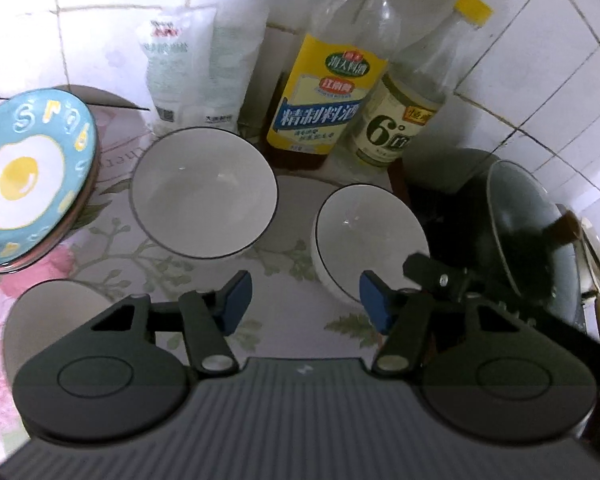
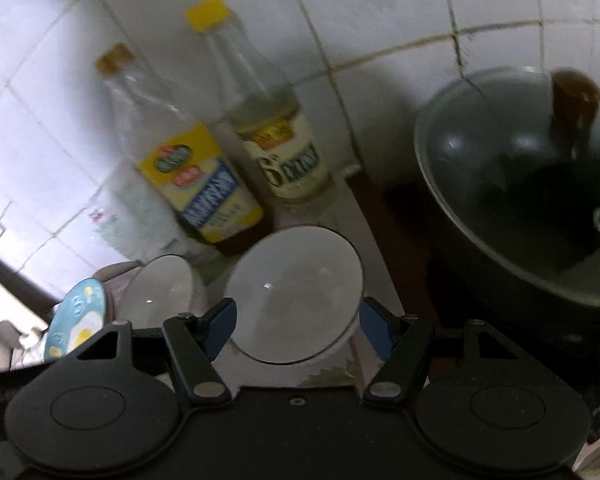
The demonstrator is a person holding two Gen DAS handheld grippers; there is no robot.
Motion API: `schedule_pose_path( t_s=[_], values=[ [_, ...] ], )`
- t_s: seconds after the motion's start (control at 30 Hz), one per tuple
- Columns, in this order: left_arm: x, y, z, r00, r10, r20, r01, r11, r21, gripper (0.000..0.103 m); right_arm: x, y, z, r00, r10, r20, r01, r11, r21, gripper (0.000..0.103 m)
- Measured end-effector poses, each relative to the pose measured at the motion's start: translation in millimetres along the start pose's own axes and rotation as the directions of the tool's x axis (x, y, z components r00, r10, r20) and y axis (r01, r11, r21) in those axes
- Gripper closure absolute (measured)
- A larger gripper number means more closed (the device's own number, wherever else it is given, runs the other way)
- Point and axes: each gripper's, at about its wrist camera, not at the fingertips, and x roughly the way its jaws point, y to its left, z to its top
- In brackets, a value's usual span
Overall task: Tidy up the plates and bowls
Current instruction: 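Grasp the white bowl rim with the right gripper and lift it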
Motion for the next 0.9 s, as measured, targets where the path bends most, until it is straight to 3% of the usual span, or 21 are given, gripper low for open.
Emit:
schedule_pose_path(
  t_s=[0.13, 0.2, 0.3, 0.43, 0.63, 0.67, 0.77, 0.9],
  values=[
    [25, 1, 6, 1.000, -0.008, -0.025, 0.008, 1.000, -0.015, 0.051, 20, -13, -1, 0.999, -0.044, -0.022, 0.046, 0.997, 0.064, 0.031],
    [35, -1, 9, 0.999, -0.001, -0.046, 0.001, 1.000, -0.003, 0.061, 32, -19, 0, 0.999, -0.045, -0.029, 0.048, 0.993, 0.107, 0.031],
    [48, -4, 10, 0.998, 0.018, -0.064, -0.017, 1.000, 0.009, 0.068, 43, -21, -1, 0.998, -0.039, -0.046, 0.046, 0.988, 0.145, 0.038],
    [64, -1, 13, 0.995, -0.011, -0.103, 0.008, 1.000, -0.029, 0.075, 52, -28, -3, 0.998, -0.041, -0.056, 0.051, 0.981, 0.190, 0.042],
    [79, -2, 14, 0.991, -0.037, -0.132, 0.030, 0.998, -0.055, 0.084, 65, -28, -3, 0.995, -0.058, -0.077, 0.071, 0.982, 0.177, 0.055],
    [80, -2, 14, 0.989, -0.049, -0.137, 0.041, 0.997, -0.062, 0.090, 66, -29, -3, 0.995, -0.064, -0.080, 0.077, 0.982, 0.172, 0.059],
    [82, -6, 14, 0.989, -0.040, -0.145, 0.033, 0.998, -0.049, 0.090, 67, -31, -3, 0.990, -0.097, -0.099, 0.111, 0.983, 0.149, 0.080],
    [81, -16, 12, 0.987, 0.015, -0.157, -0.012, 1.000, 0.018, 0.091, 66, -29, -2, 0.985, -0.112, -0.128, 0.124, 0.988, 0.094, 0.082]
  ],
)
